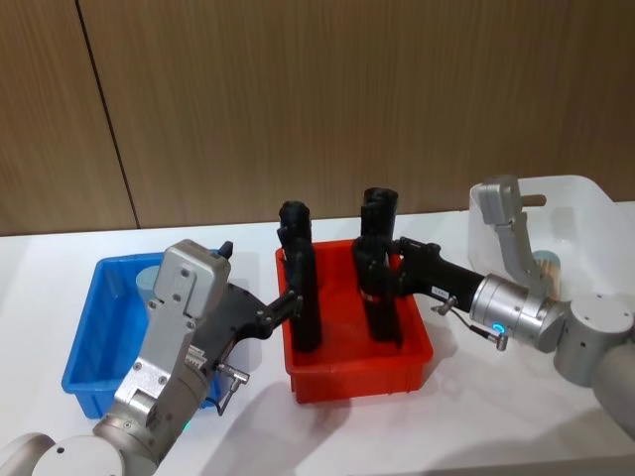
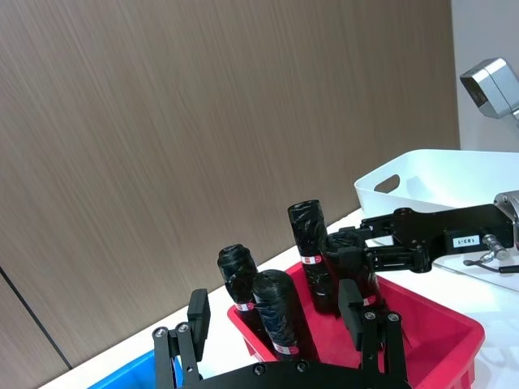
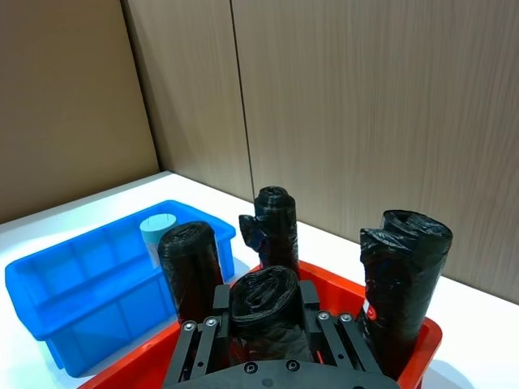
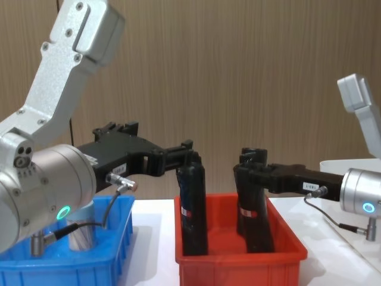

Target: Pick the cotton swabs from the blue box and place them into the white box.

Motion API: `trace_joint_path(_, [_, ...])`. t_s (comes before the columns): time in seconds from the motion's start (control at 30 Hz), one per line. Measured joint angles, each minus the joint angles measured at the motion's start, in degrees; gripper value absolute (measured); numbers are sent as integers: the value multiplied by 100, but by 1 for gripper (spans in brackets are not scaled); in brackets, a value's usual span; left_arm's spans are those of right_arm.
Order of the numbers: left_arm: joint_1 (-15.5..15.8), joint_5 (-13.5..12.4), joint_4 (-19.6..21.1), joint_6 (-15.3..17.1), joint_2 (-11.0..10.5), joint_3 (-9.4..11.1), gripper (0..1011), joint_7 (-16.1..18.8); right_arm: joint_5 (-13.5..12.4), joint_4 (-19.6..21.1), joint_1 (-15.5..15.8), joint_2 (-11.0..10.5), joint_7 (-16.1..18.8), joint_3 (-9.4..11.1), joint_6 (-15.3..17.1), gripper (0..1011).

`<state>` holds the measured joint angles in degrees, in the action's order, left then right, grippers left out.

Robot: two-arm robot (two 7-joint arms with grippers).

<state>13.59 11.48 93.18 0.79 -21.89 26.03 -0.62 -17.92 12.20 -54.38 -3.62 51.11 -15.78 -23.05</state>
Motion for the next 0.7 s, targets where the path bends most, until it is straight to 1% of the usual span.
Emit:
trace_joint_path(0.23, [0, 0, 0, 0, 0, 0, 1004, 0, 7, -76, -48, 7, -54, 43, -71, 461])
trace_joint_path(0.37, [0, 0, 0, 0, 0, 0, 1004, 0, 5, 26, -35, -8, -125, 87, -78, 434])
trace_joint_path(0.5, [0, 0, 0, 0, 0, 0, 1004, 0, 0, 387, 102, -64, -249, 141, 41, 407])
trace_joint_path(0.57, [0, 0, 0, 0, 0, 0, 1004, 0, -7, 772, 263, -122, -331, 178, 167, 396])
trace_joint_path(0.6, [0, 0, 0, 0, 0, 0, 1004, 0, -11, 858, 299, -134, -359, 186, 218, 387])
trace_joint_path(0.63, [0, 0, 0, 0, 0, 0, 1004, 0, -18, 1163, 430, -177, -420, 212, 316, 383])
trace_joint_path(0.7, [0, 0, 0, 0, 0, 0, 1004, 0, -26, 1474, 558, -220, -486, 241, 439, 378])
